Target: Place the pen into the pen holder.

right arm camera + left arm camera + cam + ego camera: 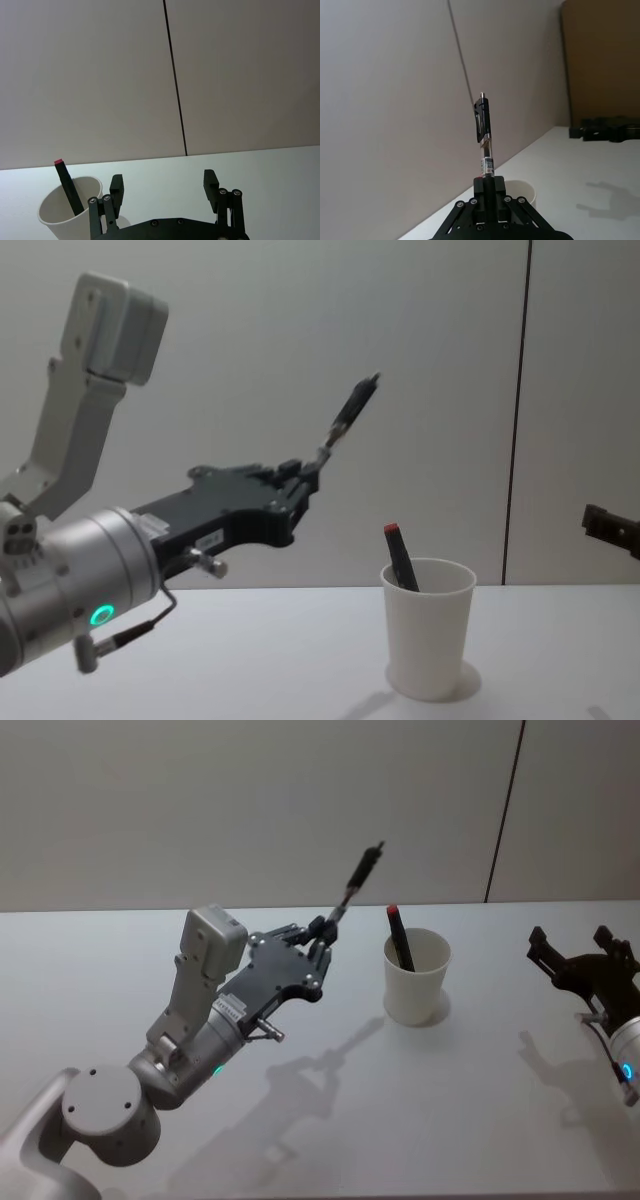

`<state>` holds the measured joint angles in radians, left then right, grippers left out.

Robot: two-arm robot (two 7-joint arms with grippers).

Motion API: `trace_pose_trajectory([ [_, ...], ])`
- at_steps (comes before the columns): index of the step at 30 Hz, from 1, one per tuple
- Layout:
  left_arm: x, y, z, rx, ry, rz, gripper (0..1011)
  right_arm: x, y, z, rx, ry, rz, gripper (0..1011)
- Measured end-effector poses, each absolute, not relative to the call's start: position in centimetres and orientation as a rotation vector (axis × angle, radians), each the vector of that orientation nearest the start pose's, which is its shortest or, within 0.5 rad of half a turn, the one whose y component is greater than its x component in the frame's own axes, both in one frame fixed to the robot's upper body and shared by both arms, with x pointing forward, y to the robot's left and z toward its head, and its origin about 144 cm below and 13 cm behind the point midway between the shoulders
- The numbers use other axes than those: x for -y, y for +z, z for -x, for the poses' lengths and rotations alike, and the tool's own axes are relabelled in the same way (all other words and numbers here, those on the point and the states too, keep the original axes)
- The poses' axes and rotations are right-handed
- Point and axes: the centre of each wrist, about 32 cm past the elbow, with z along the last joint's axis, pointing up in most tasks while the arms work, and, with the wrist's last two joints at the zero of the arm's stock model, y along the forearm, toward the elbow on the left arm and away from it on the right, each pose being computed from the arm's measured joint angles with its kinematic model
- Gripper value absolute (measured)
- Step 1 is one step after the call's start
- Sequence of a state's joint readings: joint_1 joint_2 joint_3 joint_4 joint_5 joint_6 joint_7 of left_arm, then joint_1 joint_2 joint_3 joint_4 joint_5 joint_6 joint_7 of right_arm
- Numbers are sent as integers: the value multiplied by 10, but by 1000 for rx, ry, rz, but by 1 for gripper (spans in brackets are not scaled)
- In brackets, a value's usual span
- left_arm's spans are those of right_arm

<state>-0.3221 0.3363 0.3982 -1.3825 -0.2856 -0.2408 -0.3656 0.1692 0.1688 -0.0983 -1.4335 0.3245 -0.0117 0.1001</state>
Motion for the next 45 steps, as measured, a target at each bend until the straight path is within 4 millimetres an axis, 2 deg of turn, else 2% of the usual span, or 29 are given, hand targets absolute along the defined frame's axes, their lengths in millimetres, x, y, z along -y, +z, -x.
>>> trace_pose_trajectory([
  [15,-218,1178,-557,371,687,139,130,253,1157,-507,-85,-1395,-132,1002],
  [29,-213,1179,-566,404,621,154,130,256,1159,-503,-83,-1342,-140,1002],
  [45,-211,1180,-569,416,598,160,130,259,1173,-480,-120,-1141,-175,1002],
])
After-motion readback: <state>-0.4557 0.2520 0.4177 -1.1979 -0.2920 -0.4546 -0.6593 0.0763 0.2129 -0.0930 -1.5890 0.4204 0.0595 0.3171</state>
